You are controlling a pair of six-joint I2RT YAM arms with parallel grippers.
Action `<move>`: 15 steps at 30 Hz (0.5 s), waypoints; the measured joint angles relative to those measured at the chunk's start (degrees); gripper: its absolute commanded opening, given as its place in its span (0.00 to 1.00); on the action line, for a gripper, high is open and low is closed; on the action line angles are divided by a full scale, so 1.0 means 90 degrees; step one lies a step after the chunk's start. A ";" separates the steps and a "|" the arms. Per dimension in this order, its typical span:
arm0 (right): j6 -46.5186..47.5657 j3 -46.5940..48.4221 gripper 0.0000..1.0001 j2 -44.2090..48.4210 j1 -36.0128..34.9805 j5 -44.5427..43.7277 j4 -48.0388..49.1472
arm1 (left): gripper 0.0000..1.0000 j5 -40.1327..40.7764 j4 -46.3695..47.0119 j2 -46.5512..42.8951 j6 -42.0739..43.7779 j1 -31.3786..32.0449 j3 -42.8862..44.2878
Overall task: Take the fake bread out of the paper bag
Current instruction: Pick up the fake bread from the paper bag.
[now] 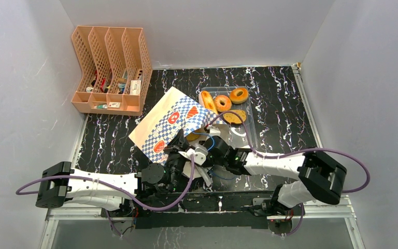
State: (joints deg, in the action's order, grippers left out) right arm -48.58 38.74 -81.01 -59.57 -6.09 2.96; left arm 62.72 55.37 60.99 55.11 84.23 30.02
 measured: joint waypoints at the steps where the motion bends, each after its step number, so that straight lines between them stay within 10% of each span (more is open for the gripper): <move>1: 0.0000 -0.0032 0.00 0.0112 0.0000 -0.0007 -0.0119 | 0.00 0.0015 0.0032 -0.0002 0.0000 0.0000 -0.0010; 15: -0.0165 -0.0466 0.03 0.1341 -0.0056 0.0085 -0.1088 | 0.00 0.0017 0.0330 0.0561 -0.0107 -0.0100 -0.0015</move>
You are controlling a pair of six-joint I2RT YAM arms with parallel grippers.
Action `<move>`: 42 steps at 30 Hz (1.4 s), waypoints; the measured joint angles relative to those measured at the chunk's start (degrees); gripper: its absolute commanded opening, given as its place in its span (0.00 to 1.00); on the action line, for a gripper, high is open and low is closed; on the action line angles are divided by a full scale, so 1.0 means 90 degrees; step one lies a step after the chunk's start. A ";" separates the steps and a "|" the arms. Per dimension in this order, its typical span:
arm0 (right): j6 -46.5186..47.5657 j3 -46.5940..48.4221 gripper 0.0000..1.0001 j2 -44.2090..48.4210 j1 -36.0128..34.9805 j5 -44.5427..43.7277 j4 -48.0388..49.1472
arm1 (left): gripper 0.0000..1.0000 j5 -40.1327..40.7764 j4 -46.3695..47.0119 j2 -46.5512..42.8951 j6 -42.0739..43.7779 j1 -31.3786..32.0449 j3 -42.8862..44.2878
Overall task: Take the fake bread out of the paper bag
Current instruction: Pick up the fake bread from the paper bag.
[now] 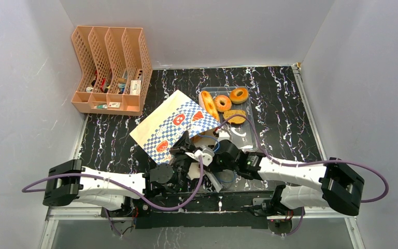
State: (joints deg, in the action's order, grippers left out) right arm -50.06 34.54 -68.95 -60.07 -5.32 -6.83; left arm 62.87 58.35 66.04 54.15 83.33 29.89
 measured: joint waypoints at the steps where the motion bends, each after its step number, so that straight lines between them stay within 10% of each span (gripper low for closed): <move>1: -0.0022 -0.0068 0.04 0.0056 -0.0012 0.0034 -0.0051 | 0.00 -0.0017 0.0017 0.0090 0.0015 -0.0015 0.0000; 42: -0.0760 -0.0823 0.27 0.2574 0.0262 0.0707 -0.2217 | 0.00 -0.0471 -0.0279 0.0430 -0.0486 -0.0974 0.0158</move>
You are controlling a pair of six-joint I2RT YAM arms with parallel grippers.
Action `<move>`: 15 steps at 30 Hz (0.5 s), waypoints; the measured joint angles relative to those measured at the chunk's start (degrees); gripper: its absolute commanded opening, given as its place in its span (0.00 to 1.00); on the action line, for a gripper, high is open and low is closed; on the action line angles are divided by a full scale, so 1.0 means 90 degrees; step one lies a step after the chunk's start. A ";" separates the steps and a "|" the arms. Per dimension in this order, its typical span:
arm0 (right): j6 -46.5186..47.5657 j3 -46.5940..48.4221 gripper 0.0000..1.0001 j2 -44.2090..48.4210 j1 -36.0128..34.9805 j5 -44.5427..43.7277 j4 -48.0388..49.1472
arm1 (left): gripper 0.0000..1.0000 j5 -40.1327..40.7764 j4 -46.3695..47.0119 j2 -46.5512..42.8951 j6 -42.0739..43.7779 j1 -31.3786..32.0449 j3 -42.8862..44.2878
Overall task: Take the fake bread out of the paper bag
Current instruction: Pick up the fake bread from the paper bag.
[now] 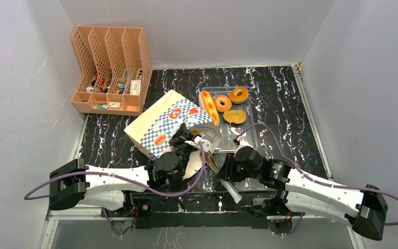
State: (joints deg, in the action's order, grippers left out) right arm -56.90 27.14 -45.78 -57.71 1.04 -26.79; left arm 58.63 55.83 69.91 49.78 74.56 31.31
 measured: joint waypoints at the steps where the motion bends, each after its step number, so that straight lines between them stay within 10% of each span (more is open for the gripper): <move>1: -0.0034 0.0000 0.28 0.0039 0.0000 0.0002 -0.0032 | 0.00 -0.0024 -0.0036 -0.0010 -0.0044 -0.0029 0.0000; 15: -0.0731 -0.0391 0.36 -0.0080 0.0238 0.0410 0.0818 | 0.00 -0.0272 -0.0614 -0.0284 -0.0597 -0.0073 -0.0002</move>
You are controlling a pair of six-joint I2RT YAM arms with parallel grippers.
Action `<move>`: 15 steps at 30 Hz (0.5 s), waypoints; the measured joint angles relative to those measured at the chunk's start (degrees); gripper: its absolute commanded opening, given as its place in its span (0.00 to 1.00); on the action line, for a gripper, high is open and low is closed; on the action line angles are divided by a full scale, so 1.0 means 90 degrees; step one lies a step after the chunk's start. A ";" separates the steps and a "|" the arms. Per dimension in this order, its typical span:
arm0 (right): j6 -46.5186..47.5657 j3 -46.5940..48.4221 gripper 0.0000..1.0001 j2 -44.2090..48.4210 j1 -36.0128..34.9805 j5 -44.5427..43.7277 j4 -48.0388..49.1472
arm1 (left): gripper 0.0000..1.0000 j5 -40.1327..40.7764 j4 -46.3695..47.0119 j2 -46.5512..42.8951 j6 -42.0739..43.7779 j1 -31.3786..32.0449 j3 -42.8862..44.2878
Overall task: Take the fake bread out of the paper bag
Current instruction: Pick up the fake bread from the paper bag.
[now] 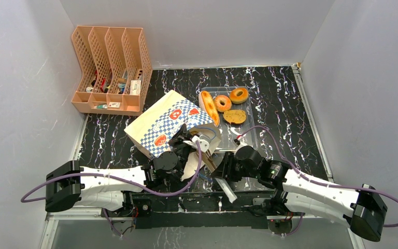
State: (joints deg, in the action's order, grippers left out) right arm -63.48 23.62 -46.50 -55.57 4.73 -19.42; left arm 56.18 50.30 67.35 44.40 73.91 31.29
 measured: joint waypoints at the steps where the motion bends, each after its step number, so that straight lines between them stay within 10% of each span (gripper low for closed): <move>1: -0.0039 -0.0010 0.37 -0.0005 0.0027 0.0036 0.0090 | 0.00 -0.0022 -0.0075 -0.0007 -0.0046 0.0000 0.0002; 15: -0.0199 -0.0056 0.37 -0.0245 0.0704 0.0614 0.0680 | 0.00 -0.0155 -0.0573 -0.0073 -0.0396 0.0000 0.0068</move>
State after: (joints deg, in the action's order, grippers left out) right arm -65.28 23.11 -48.71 -49.23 10.26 -13.30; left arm 54.78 45.15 66.70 40.84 73.91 31.90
